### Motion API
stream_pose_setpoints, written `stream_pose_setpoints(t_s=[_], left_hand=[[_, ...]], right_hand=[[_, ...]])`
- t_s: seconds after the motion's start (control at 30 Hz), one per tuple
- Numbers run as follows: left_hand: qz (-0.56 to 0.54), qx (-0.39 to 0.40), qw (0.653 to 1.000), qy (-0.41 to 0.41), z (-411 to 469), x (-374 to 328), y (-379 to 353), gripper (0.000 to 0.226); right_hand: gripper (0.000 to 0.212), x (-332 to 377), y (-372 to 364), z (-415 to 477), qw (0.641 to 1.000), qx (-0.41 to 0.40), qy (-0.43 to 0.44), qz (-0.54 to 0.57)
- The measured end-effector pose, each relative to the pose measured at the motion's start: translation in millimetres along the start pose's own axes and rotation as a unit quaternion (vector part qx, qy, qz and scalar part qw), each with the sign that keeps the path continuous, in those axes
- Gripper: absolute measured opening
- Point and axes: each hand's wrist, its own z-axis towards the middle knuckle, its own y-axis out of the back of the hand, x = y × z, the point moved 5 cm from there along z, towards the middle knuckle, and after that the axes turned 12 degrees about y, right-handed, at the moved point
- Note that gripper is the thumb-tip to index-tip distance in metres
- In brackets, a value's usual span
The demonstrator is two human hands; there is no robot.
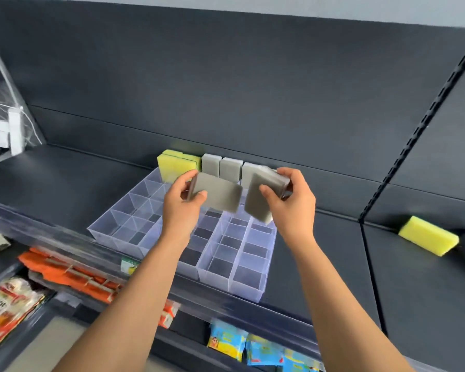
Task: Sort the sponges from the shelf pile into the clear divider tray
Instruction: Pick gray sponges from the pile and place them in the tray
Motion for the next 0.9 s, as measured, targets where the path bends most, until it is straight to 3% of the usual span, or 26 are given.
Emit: stream_pose_setpoints(t_s=[0.4, 0.67, 0.9], left_hand=[[0.204, -0.035, 0.971, -0.122, 97.6, -21.1, -0.2, 0.039], [0.296, 0.03, 0.942, -0.158, 132.0, -20.2, -2.3, 0.041], [0.321, 0.119, 0.927, -0.155, 150.6, -16.5, 0.0, 0.041]], right_hand=[[0.033, -24.3, -85.5, 62.4, 0.998, 0.053, 0.013, 0.009], [0.032, -37.9, -121.8, 65.1, 0.997, 0.058, -0.009, -0.042], [0.035, -48.1, -150.4, 58.5, 0.979, 0.11, 0.006, -0.169]])
